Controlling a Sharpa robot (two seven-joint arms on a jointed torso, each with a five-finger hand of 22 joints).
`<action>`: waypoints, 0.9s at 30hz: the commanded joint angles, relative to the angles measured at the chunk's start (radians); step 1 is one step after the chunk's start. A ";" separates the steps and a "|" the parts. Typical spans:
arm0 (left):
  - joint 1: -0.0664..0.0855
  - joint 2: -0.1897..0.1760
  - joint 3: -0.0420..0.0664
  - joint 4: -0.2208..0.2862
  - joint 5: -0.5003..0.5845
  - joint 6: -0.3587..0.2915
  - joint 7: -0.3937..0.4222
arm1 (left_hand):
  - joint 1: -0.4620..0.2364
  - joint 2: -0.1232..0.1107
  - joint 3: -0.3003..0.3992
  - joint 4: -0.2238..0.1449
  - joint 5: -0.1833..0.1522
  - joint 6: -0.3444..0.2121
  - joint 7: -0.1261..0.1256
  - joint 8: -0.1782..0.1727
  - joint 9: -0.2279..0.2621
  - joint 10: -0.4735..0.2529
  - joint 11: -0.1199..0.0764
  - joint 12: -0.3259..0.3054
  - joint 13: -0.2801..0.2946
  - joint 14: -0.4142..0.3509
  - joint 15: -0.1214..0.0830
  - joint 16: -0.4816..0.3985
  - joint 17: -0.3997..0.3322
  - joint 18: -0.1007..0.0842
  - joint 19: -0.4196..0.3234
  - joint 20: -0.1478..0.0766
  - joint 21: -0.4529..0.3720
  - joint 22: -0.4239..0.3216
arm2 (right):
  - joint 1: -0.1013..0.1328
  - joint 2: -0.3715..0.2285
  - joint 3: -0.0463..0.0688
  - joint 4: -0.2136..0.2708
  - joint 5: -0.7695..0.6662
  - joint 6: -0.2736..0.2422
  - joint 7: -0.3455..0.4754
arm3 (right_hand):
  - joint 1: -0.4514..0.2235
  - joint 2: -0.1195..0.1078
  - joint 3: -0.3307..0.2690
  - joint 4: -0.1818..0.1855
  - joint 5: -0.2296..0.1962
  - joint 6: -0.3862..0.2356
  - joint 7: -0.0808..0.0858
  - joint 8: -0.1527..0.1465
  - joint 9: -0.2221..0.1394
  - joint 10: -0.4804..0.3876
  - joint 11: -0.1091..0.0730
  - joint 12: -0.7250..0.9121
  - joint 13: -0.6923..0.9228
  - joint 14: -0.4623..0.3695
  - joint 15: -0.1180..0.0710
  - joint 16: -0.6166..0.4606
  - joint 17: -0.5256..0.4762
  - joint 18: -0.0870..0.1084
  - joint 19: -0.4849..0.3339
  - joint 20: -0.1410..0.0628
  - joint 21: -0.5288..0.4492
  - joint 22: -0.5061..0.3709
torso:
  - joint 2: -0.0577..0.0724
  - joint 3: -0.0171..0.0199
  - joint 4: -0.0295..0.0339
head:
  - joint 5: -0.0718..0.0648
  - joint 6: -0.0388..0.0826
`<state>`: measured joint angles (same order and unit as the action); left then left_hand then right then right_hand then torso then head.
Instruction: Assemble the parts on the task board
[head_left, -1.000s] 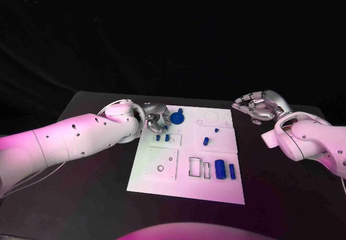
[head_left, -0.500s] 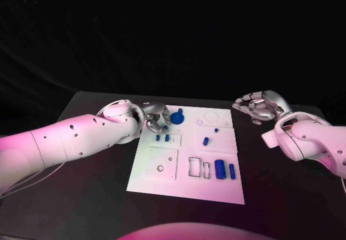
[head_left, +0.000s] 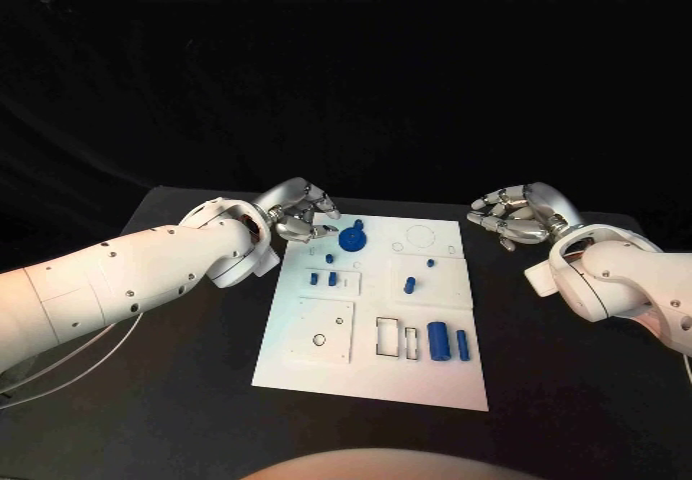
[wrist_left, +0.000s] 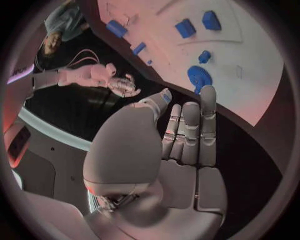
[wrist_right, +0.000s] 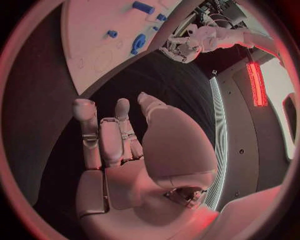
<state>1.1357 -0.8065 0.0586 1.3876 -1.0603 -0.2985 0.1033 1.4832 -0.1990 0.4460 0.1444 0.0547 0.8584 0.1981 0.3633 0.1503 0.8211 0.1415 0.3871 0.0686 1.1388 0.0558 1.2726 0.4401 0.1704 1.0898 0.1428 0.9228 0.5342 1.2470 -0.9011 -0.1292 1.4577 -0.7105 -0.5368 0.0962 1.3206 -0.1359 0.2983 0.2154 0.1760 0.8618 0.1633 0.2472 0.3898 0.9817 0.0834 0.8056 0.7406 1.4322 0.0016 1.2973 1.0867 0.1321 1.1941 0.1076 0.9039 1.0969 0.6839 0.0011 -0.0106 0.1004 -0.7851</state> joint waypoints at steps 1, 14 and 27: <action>0.001 -0.019 0.002 0.012 0.388 -0.108 0.174 | 0.010 0.007 0.053 0.002 0.002 0.008 -0.001 0.003 -0.004 0.020 0.000 0.014 -0.001 -0.055 -0.001 -0.043 -0.044 0.015 -0.031 -0.002 -0.029 -0.016 | -0.001 0.005 0.000 -0.004 -0.101 0.068 -0.018 | 0.055 -0.006 0.071 -0.025 -0.013 -0.002 0.004 0.001 -0.005 -0.021 -0.002 -0.144 -0.113 -0.018 0.002 -0.045 -0.060 0.016 -0.004 -0.002 -0.022 -0.012 | -0.001 0.0002 0.0007 | -0.003 0.005; -0.003 -0.097 -0.006 0.091 0.893 -0.081 0.311 | -0.016 0.014 0.152 -0.026 0.001 0.062 -0.032 0.032 0.003 0.213 -0.046 0.096 0.019 -0.060 -0.035 -0.073 -0.081 0.016 -0.035 -0.030 -0.045 -0.028 | 0.000 0.048 0.000 -0.021 -0.631 0.250 -0.098 | 0.063 -0.075 0.234 -0.109 -0.032 0.050 0.011 -0.001 -0.022 0.023 0.018 -0.476 -0.413 0.010 0.018 -0.018 -0.016 0.005 0.035 0.012 0.024 0.038 | 0.004 -0.0008 0.0015 | -0.027 0.028; -0.019 -0.123 -0.010 0.157 1.027 -0.057 0.384 | -0.063 0.001 0.149 -0.035 0.001 0.045 -0.021 0.030 0.006 0.201 -0.036 0.066 0.013 -0.072 -0.027 -0.080 -0.092 0.012 -0.039 -0.027 -0.069 -0.043 | -0.001 0.103 0.000 -0.009 -0.947 0.295 -0.190 | 0.029 -0.107 0.252 -0.140 -0.017 0.046 0.020 -0.020 -0.033 0.045 0.028 -0.544 -0.498 0.028 0.027 0.010 0.019 -0.007 0.068 0.013 0.083 0.088 | 0.004 -0.0008 -0.0026 | -0.128 0.055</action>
<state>1.1173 -0.9291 0.0482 1.5389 -0.1134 -0.3760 0.4218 1.4310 -0.1971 0.5962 0.1145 0.0545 0.9119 0.1784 0.3950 0.1569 1.0303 0.1024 0.4565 0.0833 1.0732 0.0273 1.1983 0.3494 0.1702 1.0559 0.1124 0.8573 0.4927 1.2471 -0.8026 -0.1288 1.4468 -1.5210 -0.2848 -0.0412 1.3481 -0.2349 0.5525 0.0814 0.1531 0.9111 0.1786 0.2306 0.3575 1.0266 0.1065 0.2646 0.2457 1.4543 0.0266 1.3014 1.1043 0.1320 1.2539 0.1199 0.9844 1.1834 0.6876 -0.0005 -0.0111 -0.0142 -0.7343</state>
